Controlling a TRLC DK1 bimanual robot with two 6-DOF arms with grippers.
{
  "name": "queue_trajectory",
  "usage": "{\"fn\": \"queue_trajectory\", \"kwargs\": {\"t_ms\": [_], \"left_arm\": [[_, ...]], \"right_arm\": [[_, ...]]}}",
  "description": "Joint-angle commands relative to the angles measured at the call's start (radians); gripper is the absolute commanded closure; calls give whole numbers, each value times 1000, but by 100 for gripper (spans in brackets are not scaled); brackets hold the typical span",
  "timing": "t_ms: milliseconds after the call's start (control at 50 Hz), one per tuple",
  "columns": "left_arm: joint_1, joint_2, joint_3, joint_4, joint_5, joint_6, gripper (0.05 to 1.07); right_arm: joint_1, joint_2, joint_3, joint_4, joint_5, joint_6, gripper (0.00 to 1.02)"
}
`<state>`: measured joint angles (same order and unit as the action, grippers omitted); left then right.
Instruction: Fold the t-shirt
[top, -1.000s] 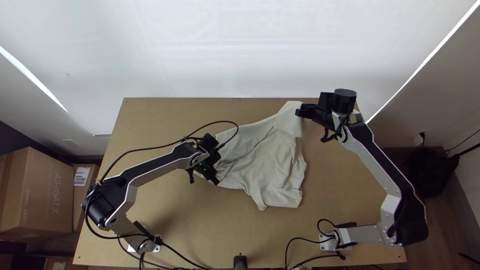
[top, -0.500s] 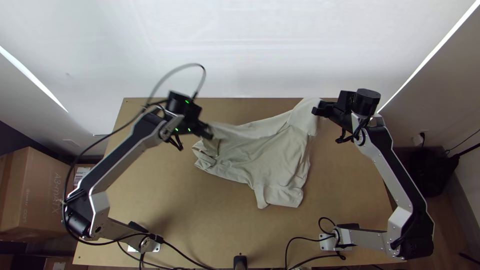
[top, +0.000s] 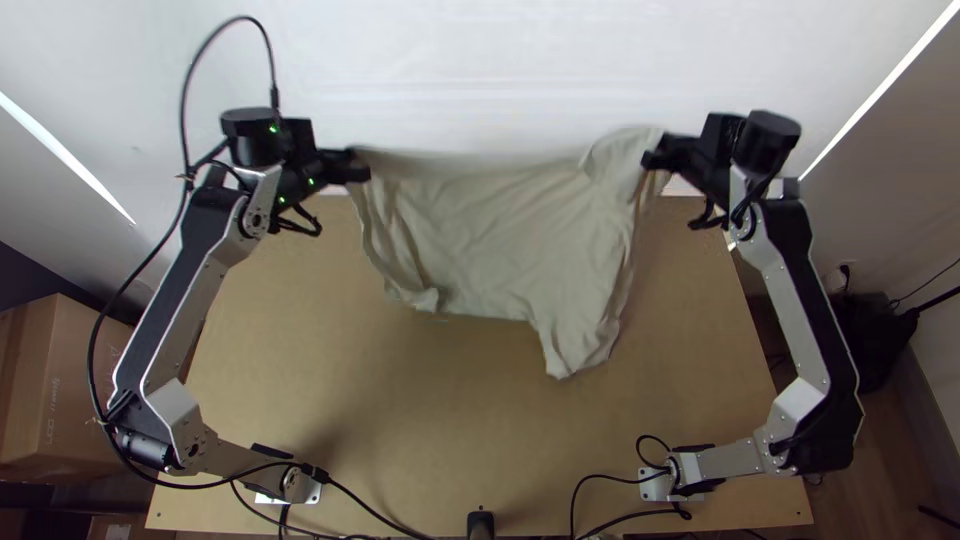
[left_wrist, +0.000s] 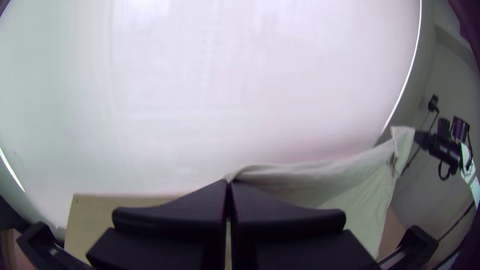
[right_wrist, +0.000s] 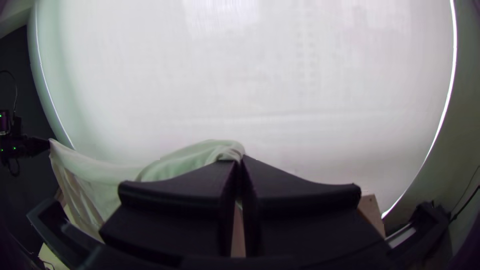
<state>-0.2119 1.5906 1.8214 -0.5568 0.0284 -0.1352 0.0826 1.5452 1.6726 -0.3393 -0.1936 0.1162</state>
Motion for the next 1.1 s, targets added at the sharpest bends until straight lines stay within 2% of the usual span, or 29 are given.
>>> {"fn": "queue_trajectory", "kwargs": {"t_ms": [0, 120, 260, 440, 640, 760, 1080], "left_arm": [[25, -12, 108, 77, -64, -44, 105], [60, -44, 191, 112, -90, -41, 105], [85, -146, 205, 170, -99, -12, 105], [108, -334, 142, 175, -99, -7, 105], [106, -624, -94, 267, -97, -7, 105], [103, -756, -186, 271, -97, -12, 105], [94, -860, -324, 155, -90, -15, 105]], "right_arm": [[2, 23, 196, 19, 34, -23, 100], [0, 0, 328, 10, 63, -27, 100], [-6, -122, 348, 3, 79, -35, 100], [-43, -376, 223, -6, 79, -39, 100], [-47, -682, 61, -52, 75, -53, 100], [-43, -810, -7, -102, 75, -53, 100], [-40, -852, -74, -178, 74, -46, 100]]}}
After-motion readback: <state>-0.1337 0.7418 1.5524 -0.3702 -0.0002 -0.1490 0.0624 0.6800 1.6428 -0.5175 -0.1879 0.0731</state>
